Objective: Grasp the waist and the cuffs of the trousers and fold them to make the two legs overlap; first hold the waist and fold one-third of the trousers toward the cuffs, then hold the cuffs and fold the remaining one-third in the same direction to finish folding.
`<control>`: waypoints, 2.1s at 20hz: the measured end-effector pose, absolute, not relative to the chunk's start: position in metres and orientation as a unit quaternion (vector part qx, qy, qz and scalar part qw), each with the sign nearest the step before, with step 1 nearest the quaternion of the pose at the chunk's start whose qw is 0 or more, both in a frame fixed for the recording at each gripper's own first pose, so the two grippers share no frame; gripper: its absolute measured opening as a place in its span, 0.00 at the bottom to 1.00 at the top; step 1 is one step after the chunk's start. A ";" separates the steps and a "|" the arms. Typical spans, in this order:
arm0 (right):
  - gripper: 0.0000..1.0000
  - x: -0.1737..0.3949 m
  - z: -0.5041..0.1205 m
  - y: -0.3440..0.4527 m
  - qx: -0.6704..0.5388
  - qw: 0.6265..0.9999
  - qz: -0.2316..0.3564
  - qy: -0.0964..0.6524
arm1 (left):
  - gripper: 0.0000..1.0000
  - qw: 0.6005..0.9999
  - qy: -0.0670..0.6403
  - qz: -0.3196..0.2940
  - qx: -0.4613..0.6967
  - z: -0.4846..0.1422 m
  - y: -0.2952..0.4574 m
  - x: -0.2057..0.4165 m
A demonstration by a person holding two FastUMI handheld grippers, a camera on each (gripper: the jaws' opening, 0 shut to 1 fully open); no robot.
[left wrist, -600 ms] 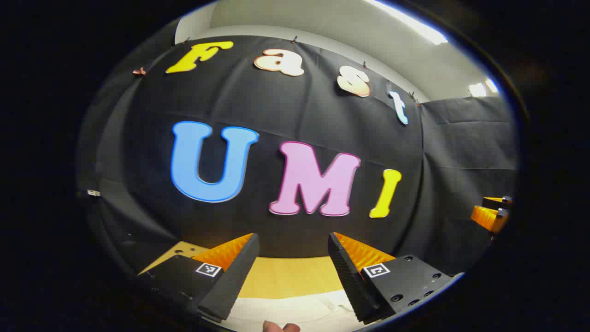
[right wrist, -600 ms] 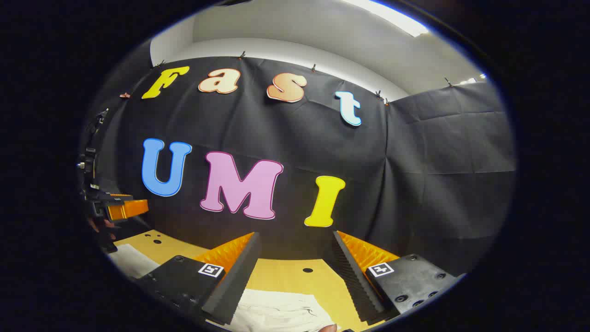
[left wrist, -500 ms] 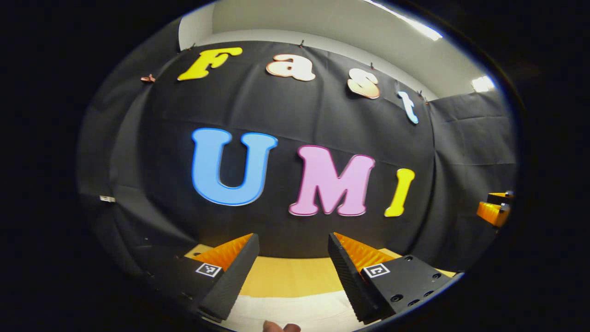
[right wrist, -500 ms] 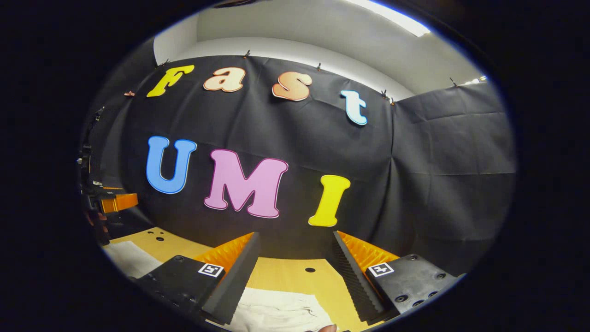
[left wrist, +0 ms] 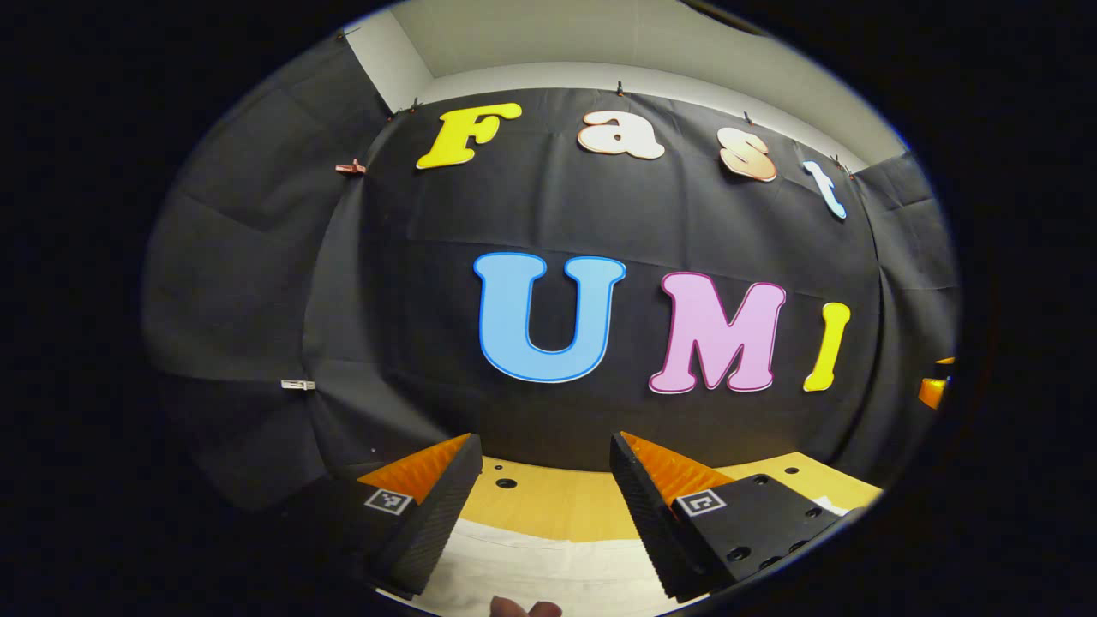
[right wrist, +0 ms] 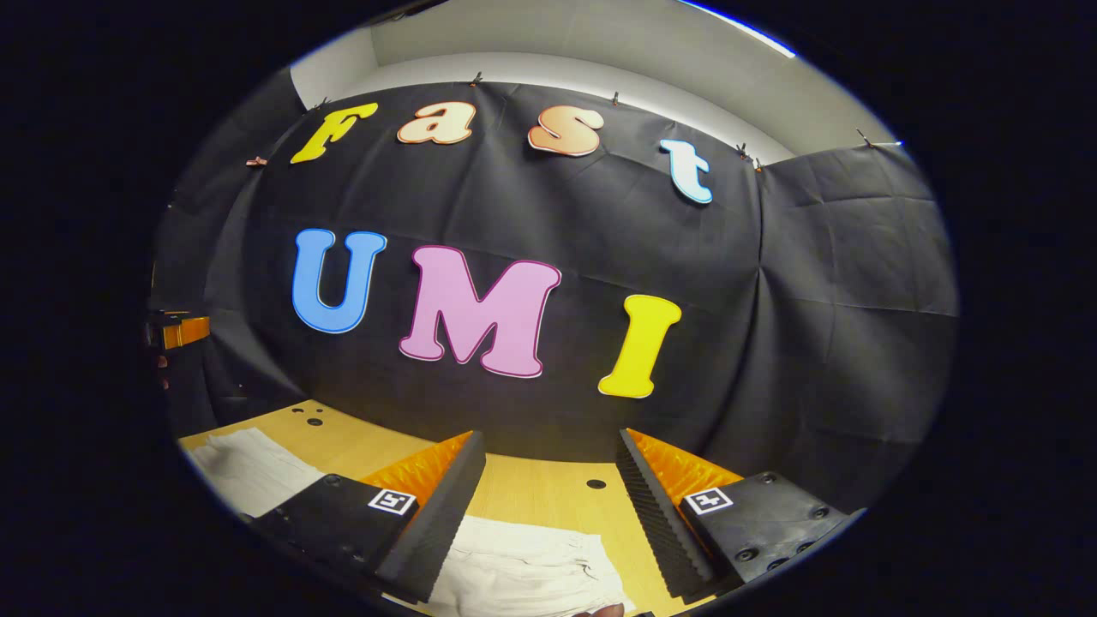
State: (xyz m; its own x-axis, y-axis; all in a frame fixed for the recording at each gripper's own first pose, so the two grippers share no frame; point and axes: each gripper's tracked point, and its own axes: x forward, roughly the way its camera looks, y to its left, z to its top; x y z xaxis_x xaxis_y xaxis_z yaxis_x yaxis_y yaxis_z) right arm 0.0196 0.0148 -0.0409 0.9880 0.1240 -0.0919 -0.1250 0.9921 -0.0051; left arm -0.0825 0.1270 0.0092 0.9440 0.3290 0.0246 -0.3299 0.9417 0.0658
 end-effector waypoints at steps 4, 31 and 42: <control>0.97 0.024 -0.038 0.026 -0.006 0.997 0.066 0.037 | 0.96 0.984 -0.003 0.172 0.043 0.010 0.137 -0.094; 0.98 -0.019 -0.106 -0.016 -0.088 0.987 0.054 0.126 | 0.97 0.700 0.448 -0.198 0.520 -0.324 0.209 -0.281; 0.98 -0.028 -0.118 -0.027 -0.085 0.985 0.044 0.143 | 0.97 0.629 0.446 -0.209 0.601 -0.328 0.205 -0.269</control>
State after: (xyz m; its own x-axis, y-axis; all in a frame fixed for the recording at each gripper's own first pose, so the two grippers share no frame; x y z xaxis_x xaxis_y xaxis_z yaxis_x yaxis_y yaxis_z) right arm -0.0283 -0.0267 -0.1176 0.9551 0.0618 -0.2898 -0.1104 0.9818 -0.1546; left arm -0.2689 0.2050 -0.3284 0.5153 0.2739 -0.8121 0.7989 0.1895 0.5709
